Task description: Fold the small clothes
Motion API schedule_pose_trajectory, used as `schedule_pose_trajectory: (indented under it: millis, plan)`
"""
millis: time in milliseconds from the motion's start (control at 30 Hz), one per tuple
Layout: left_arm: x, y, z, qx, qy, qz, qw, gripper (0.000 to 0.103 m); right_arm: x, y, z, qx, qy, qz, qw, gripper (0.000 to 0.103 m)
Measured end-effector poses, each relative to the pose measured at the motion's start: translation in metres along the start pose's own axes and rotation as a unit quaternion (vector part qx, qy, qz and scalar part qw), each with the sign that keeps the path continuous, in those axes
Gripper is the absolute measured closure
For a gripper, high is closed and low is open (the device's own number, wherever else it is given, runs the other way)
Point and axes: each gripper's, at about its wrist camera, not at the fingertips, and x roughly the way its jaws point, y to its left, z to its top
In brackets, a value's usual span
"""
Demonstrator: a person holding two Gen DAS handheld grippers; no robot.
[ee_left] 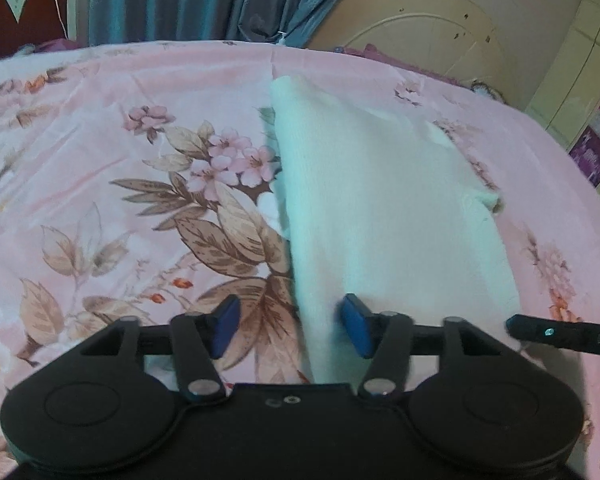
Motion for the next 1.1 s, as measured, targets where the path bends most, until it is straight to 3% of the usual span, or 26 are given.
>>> schedule_pose_trajectory:
  millis: [333, 400, 433, 467, 700, 1000, 1100]
  plan:
    - [-0.004, 0.000, 0.007, -0.002, 0.008, 0.012, 0.9999, 0.029, -0.005, 0.005, 0.013, -0.015, 0.003, -0.015, 1.000, 0.085]
    - [-0.006, -0.002, 0.012, -0.001, 0.005, 0.013, 0.9999, 0.025, -0.007, 0.005, 0.019, -0.014, -0.003, -0.020, 1.000, 0.068]
    - [-0.009, -0.004, 0.015, 0.002, 0.001, 0.013, 0.9999, 0.021, -0.007, 0.005, 0.022, -0.013, -0.008, -0.022, 1.000, 0.047]
    - [-0.010, -0.006, 0.017, 0.006, -0.004, 0.013, 0.9999, 0.020, -0.009, 0.006, 0.025, -0.014, -0.015, -0.023, 1.000, 0.039]
    - [-0.008, -0.014, 0.040, 0.010, -0.019, 0.003, 0.9998, 0.014, -0.003, 0.010, 0.050, -0.013, -0.030, -0.008, 0.999, 0.038]
    - [0.018, 0.002, 0.065, -0.051, -0.019, -0.033, 0.9980, 0.014, 0.031, 0.003, 0.084, 0.018, -0.033, 0.017, 0.999, 0.038]
    - [0.033, 0.005, 0.069, -0.060, -0.011, -0.044, 0.9972, 0.014, 0.043, -0.004, 0.093, 0.030, -0.036, 0.020, 0.999, 0.022]
